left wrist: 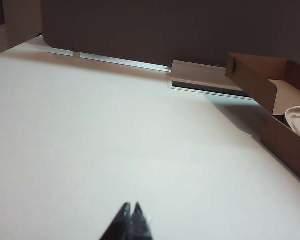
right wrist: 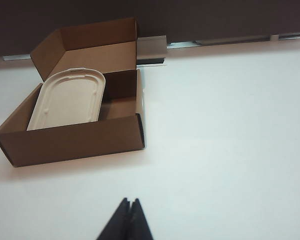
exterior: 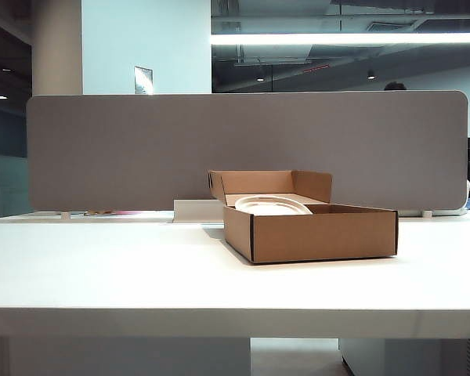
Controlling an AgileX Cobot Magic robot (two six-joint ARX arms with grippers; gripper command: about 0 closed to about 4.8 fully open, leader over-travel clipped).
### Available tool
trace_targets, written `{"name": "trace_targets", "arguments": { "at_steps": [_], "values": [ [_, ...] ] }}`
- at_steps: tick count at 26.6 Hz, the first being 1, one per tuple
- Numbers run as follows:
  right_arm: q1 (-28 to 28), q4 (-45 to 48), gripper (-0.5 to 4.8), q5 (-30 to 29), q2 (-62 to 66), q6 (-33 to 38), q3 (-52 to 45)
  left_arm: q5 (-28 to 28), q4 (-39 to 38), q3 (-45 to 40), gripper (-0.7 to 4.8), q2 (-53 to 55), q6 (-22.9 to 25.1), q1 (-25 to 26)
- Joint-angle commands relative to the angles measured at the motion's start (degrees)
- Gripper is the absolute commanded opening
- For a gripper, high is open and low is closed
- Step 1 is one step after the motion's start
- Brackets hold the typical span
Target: Pick up the lid and place it into the paper box.
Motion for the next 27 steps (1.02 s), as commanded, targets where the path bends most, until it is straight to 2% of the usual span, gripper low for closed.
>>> {"name": "trace_targets", "arguments": {
  "at_steps": [1,4,9,24,27],
  "values": [
    [0.0,0.8,-0.08,-0.1,-0.1,0.0,-0.3,0.5,0.6,0.2,-0.05,0.0,0.8,-0.1],
    [0.0,0.8,-0.08,-0.1,-0.1,0.0,-0.3,0.5,-0.6,0.2,-0.05,0.0,1.0,-0.1],
    [0.0,0.8,-0.08,-0.1,-0.1,0.0,-0.3,0.3,-0.6,0.2,-0.05,0.0,4.9,-0.1],
    [0.0,0.8,-0.08,-0.1,-0.1,0.0,-0.3,0.5,-3.6,0.2,-0.04,0.1,4.7,-0.1],
    [0.0,0.8,-0.08,1.7,-0.1,-4.0,-0.3,0.5,-3.6,0.2,-0.05,0.1,4.7,-0.1]
  ]
}}
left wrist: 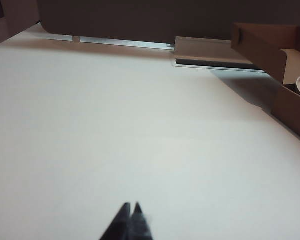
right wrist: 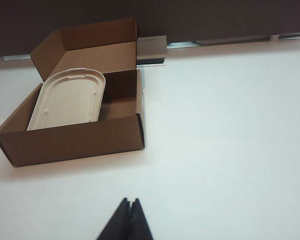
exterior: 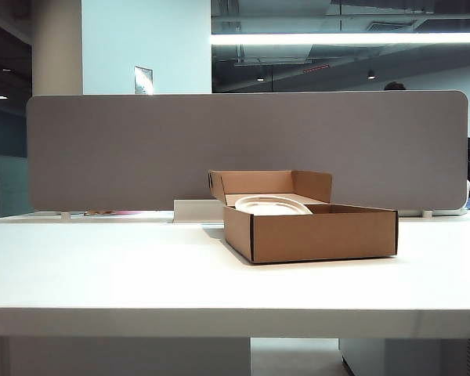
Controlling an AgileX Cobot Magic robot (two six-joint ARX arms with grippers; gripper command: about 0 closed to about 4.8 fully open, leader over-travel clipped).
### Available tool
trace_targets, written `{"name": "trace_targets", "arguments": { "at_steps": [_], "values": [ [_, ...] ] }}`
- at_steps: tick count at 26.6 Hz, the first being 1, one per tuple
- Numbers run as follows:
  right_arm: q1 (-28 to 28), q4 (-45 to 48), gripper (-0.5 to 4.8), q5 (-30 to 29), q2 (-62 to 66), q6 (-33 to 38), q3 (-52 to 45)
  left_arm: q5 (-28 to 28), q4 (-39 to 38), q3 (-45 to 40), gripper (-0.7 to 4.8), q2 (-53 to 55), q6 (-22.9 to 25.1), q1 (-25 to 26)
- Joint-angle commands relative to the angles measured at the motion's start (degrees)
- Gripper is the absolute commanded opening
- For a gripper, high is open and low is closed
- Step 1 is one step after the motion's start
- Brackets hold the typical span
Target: Pick up the lid and place it into the paper box.
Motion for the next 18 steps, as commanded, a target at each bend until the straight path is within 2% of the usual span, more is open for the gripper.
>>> {"name": "trace_targets", "arguments": {
  "at_steps": [1,18],
  "values": [
    [0.0,0.9,-0.08,2.5,-0.1,-4.0,-0.3,0.3,0.5,0.2,-0.05,0.0,0.2,-0.1],
    [-0.1,1.4,-0.08,2.9,-0.1,-6.1,-0.3,0.3,0.5,0.2,-0.05,0.0,0.2,-0.1]
  ]
}}
